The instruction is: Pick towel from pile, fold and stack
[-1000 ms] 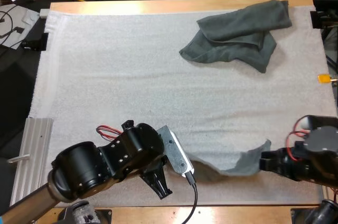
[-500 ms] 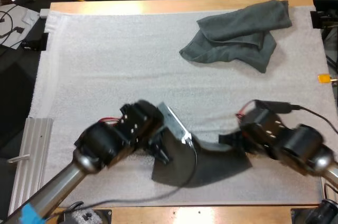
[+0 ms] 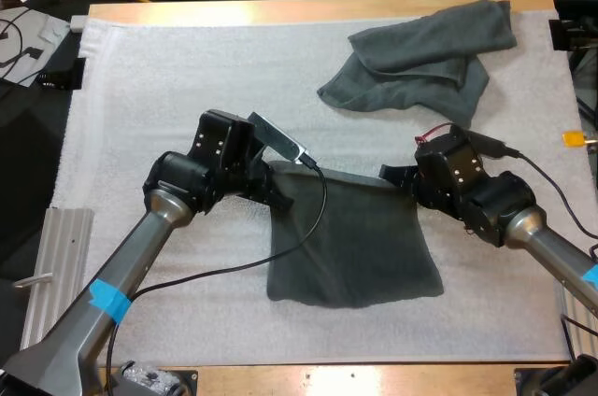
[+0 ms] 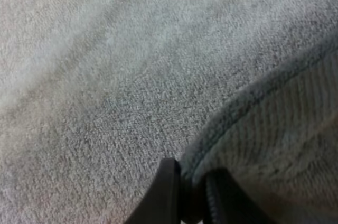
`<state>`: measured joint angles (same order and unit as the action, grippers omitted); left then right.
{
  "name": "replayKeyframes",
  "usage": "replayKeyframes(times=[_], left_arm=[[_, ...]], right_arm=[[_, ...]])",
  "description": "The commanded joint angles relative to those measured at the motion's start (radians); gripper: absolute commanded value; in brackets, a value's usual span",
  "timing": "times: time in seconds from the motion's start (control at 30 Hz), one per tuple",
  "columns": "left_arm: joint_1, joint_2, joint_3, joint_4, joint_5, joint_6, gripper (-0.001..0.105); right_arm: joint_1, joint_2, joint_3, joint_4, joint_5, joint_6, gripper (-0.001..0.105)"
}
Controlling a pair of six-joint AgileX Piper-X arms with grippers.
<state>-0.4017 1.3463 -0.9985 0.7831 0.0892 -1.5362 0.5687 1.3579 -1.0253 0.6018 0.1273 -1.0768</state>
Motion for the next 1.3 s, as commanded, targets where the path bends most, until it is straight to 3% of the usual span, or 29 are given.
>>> replayKeyframes(times=[0.0, 0.37, 0.47, 0.53, 0.57, 0.63, 0.67, 0.73, 0.93, 1.27], left_arm=[[0.004, 0.020, 0.000, -0.037, -0.009, 0.001, 0.000], [0.056, 0.128, -0.001, -0.198, -0.021, -0.009, 0.000], [0.055, 0.135, -0.005, -0.211, -0.013, -0.016, 0.004], [0.054, 0.143, -0.011, -0.218, -0.008, -0.022, 0.017], [0.053, 0.146, -0.024, -0.225, -0.006, -0.030, 0.033], [0.053, 0.144, -0.013, -0.216, -0.010, -0.009, 0.036], [0.052, 0.147, -0.017, -0.211, -0.016, -0.008, 0.054], [0.054, 0.147, -0.032, -0.206, -0.023, -0.013, 0.069], [0.055, 0.095, -0.076, -0.148, -0.034, -0.003, 0.064], [0.054, -0.150, -0.074, 0.098, -0.037, -0.050, 0.067]], right_arm=[[-0.029, 0.026, -0.006, -0.048, 0.011, -0.005, 0.000], [-0.097, 0.111, -0.007, -0.240, 0.017, 0.017, 0.000], [-0.107, 0.117, -0.008, -0.267, -0.004, 0.034, 0.007], [-0.111, 0.120, -0.007, -0.300, -0.027, 0.048, 0.024], [-0.116, 0.120, -0.007, -0.350, -0.059, 0.060, 0.045], [-0.112, 0.115, -0.004, -0.327, -0.027, 0.038, 0.039], [-0.114, 0.117, -0.005, -0.351, -0.023, 0.018, 0.052], [-0.114, 0.116, -0.007, -0.390, -0.022, -0.018, 0.065], [-0.111, 0.071, -0.010, -0.382, -0.027, -0.190, 0.065], [-0.113, -0.135, -0.010, -0.063, -0.073, -0.333, 0.065]])
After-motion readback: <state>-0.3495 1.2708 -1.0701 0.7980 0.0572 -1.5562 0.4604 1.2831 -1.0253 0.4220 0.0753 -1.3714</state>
